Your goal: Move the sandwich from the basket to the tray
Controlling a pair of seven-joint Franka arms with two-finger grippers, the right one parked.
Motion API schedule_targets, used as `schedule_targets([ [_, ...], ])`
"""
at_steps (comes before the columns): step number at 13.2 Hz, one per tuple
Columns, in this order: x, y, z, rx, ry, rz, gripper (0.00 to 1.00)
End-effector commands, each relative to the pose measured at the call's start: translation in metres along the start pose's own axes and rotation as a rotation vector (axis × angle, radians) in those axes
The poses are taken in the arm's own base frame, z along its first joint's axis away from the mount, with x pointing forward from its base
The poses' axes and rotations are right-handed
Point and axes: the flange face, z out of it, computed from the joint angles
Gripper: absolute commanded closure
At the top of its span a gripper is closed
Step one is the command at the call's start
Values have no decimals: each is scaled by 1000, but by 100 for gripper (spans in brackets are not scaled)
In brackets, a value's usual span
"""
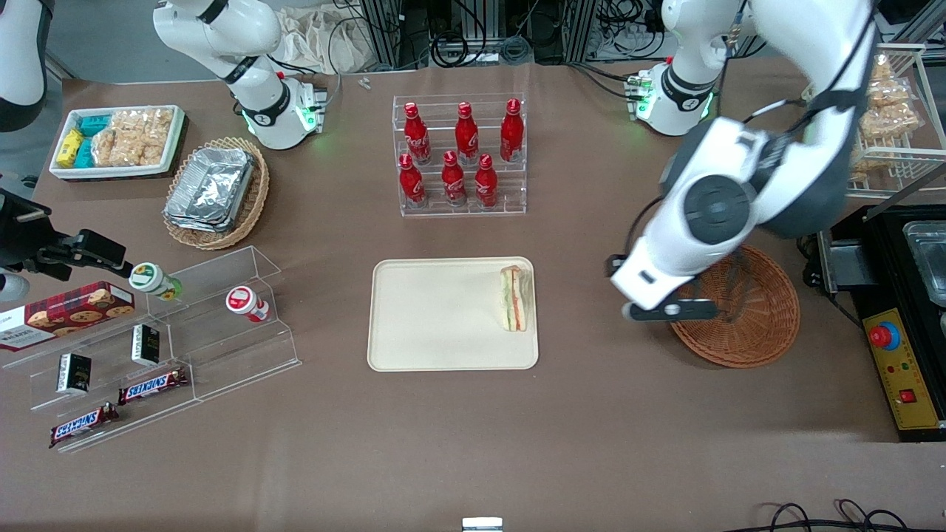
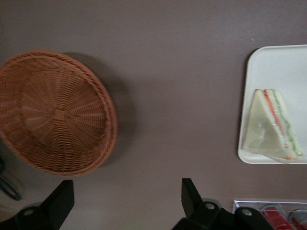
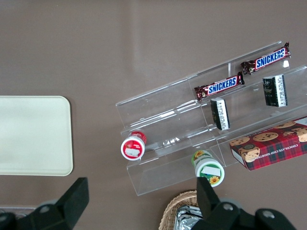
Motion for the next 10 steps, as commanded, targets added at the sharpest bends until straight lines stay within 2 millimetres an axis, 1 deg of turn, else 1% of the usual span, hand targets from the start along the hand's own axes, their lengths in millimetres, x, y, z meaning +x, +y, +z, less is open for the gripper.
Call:
schedule_targets([
  [1, -21, -69, -32, 20, 5, 81, 1],
  [3, -28, -108, -51, 26, 8, 95, 1],
  [4, -30, -123, -59, 28, 20, 78, 1],
  [5, -31, -132, -69, 26, 32, 41, 0],
  [6, -32, -145, -73, 25, 21, -9, 0],
  [7, -33, -157, -84, 23, 26, -45, 0],
  [8, -35, -162, -90, 22, 20, -56, 0],
  [10, -34, -172, -90, 19, 16, -69, 0],
])
